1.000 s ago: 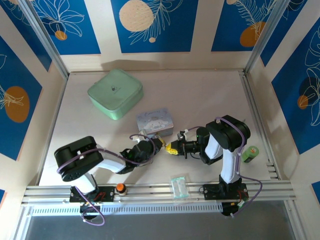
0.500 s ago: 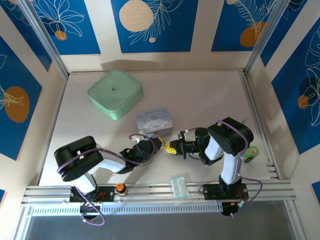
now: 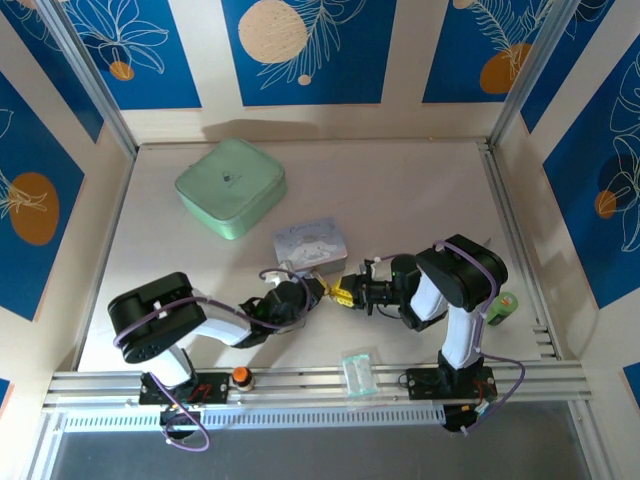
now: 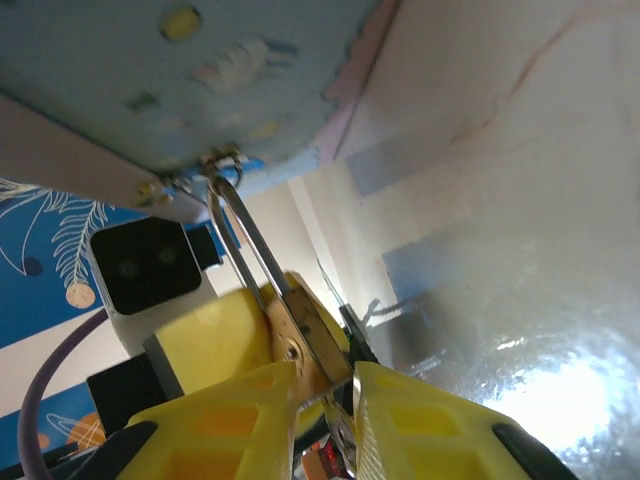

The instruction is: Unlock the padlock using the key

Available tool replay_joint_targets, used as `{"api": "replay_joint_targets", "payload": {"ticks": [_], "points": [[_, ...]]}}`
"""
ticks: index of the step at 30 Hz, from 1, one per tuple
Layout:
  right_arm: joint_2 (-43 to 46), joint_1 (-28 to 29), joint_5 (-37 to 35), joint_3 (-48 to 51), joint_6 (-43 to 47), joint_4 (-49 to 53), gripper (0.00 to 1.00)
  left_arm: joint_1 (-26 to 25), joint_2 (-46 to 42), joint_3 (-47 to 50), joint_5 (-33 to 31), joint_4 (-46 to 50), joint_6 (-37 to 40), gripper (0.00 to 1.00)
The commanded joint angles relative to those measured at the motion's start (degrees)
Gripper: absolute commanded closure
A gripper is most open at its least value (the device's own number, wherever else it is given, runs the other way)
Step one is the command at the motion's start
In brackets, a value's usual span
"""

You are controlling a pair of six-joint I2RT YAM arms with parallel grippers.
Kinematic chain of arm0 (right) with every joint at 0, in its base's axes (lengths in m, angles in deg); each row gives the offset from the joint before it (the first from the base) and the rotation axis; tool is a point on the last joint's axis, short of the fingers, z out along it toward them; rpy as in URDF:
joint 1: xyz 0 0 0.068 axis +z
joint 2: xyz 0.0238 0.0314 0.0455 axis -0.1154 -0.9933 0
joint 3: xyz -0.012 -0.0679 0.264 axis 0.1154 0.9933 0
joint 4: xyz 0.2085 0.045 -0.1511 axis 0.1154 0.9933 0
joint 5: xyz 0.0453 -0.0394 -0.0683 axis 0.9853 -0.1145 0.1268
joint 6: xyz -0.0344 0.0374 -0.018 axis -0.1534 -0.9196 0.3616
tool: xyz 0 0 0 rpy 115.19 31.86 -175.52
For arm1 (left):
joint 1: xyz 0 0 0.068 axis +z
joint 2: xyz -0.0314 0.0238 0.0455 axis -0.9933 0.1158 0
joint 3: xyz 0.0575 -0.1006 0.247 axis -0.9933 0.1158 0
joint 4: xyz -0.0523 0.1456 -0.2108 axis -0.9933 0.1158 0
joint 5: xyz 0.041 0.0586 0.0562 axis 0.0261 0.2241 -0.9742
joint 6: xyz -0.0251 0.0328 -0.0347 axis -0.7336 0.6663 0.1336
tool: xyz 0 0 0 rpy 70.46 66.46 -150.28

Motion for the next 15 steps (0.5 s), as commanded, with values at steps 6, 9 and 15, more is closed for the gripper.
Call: {"api": "replay_joint_targets", "payload": {"ticks": [6, 9, 15], "points": [[1.01, -0.57, -4.3, 2.35, 2.8, 1.14, 0.69, 0.24, -2.11, -0.44, 1.65, 4.72, 0.41, 1.0], [3.15, -0.22, -6.14, 3.97, 3.59, 2.13, 0.6, 0.64, -3.05, -1.88, 1.43, 8.78, 1.55, 1.0], [17.68, 0.93, -8.68, 1.11, 14.54, 29.65, 0.48, 0.81, -6.25, -4.38, 0.4, 16.57, 5.16, 1.0]]}}
